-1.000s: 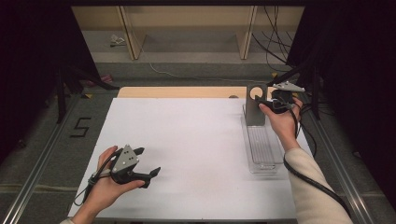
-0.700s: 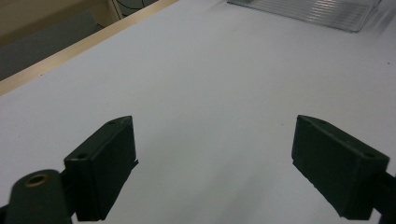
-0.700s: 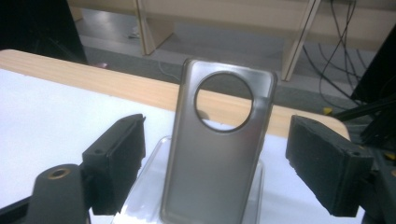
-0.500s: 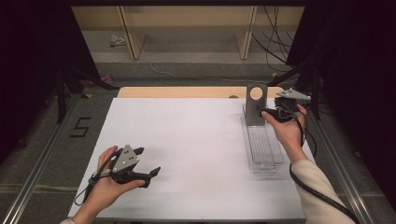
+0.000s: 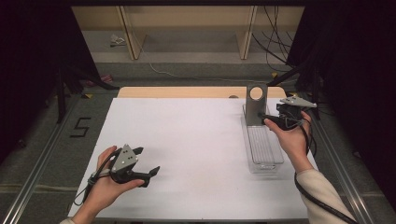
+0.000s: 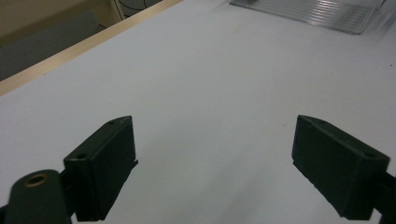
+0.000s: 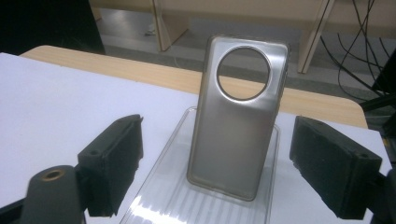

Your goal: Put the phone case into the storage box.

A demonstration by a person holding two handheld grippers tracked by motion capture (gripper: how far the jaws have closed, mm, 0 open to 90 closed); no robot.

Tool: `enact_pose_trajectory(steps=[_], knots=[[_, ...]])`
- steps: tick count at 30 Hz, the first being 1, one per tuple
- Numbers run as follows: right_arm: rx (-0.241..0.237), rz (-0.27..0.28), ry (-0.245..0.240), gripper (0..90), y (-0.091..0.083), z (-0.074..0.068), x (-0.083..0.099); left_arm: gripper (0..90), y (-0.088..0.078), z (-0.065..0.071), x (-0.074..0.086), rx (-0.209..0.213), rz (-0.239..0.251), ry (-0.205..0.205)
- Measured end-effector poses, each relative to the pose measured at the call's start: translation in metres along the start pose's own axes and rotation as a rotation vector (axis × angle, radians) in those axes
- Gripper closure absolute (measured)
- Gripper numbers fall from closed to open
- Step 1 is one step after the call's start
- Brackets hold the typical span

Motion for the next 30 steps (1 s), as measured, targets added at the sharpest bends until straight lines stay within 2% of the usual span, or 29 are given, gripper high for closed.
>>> enact_pose_trajectory(steps=[18, 21, 30], knots=[[-0.067, 0.014, -0.007, 16.9, -0.021, -0.015, 0.014, 12.9, 0.0, 0.0, 0.0, -0.001, 0.007, -0.009], [-0.077, 0.025, -0.02, 16.9, -0.024, -0.018, 0.015, 12.8, -0.001, 0.0, 0.0, -0.002, 0.008, -0.011], [-0.113, 0.007, -0.028, 16.4, -0.027, -0.026, 0.025, 12.9, -0.001, -0.001, 0.0, -0.004, 0.01, -0.014]])
Point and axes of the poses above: each handheld gripper's, and its own axes: y roughly forward along the jaws, x roughly out of its underside, z roughly to its right, the point moved 4 cm from there along y, roughly forward along the jaws, and after that the axes turned 4 degrees about -x, right-handed, at the moved point
